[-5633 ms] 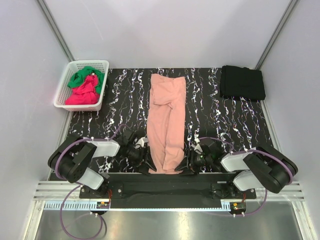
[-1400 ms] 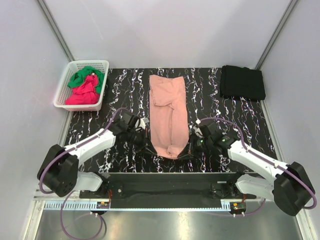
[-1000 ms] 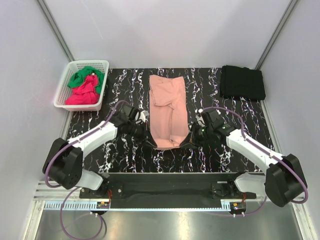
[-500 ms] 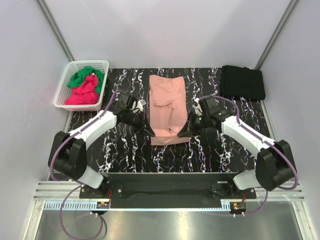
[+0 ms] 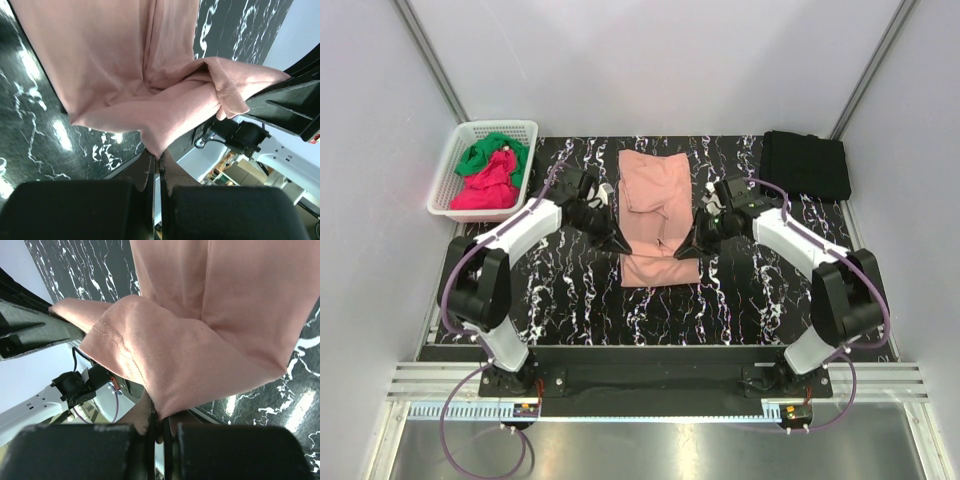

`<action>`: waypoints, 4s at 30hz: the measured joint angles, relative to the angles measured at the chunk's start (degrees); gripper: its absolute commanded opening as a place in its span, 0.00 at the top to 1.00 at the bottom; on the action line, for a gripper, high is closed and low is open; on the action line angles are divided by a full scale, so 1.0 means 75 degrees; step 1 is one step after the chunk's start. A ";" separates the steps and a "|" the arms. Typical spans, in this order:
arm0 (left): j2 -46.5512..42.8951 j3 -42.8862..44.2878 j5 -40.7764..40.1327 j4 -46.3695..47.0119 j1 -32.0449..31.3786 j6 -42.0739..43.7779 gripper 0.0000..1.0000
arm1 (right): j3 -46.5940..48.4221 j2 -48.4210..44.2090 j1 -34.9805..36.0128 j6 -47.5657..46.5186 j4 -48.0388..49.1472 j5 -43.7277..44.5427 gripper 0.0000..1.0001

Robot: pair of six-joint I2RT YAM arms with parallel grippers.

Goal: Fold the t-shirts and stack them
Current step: Fold the tshirt

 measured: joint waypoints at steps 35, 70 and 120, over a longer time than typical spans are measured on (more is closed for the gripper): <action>0.2355 0.2241 -0.0087 -0.0714 0.0697 0.0522 1.00 | 0.2847 0.3171 -0.0571 -0.0898 -0.0557 -0.0708 1.00; 0.3899 0.3485 -0.0058 -0.0953 0.0842 0.0699 0.56 | 0.3713 0.4564 -0.0801 -0.1070 -0.0638 -0.0734 0.77; 0.4013 0.3684 -0.0254 -0.0766 -0.0286 0.0781 0.50 | 0.3308 0.3547 -0.0930 -0.1445 -0.0787 -0.0134 0.70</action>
